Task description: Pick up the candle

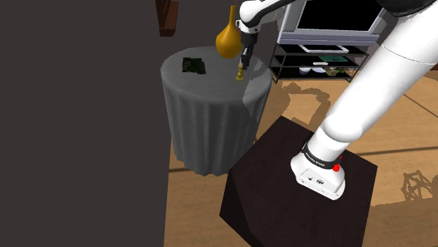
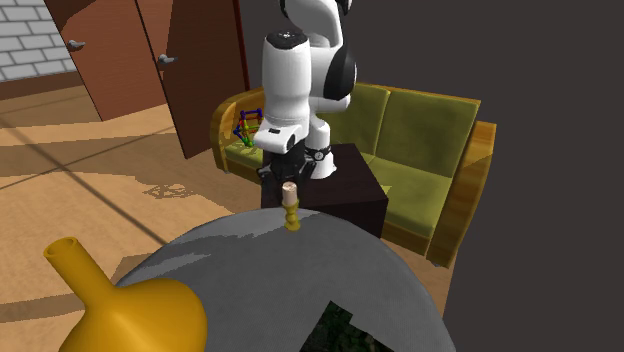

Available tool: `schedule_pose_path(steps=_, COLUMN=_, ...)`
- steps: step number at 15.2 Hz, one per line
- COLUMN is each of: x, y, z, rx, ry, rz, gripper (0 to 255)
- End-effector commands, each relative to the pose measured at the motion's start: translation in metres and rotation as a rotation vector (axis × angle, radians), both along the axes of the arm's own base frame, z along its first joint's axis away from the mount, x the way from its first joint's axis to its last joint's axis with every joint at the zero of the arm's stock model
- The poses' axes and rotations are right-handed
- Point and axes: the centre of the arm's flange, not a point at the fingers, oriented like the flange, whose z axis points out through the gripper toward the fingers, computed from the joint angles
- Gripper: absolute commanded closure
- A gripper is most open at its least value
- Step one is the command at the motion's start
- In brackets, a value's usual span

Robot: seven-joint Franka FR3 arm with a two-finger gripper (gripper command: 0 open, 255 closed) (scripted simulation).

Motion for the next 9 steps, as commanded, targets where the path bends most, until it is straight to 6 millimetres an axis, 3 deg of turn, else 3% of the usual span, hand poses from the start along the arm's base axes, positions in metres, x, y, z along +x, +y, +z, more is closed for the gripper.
schedule_pose_path(steps=1, x=0.0, y=0.001, z=0.011, rx=0.0, ry=0.0, rz=0.0, gripper=255)
schedule_pose_path(steps=9, x=0.0, y=0.001, z=0.049, rx=0.0, ry=0.0, rz=0.0, gripper=255)
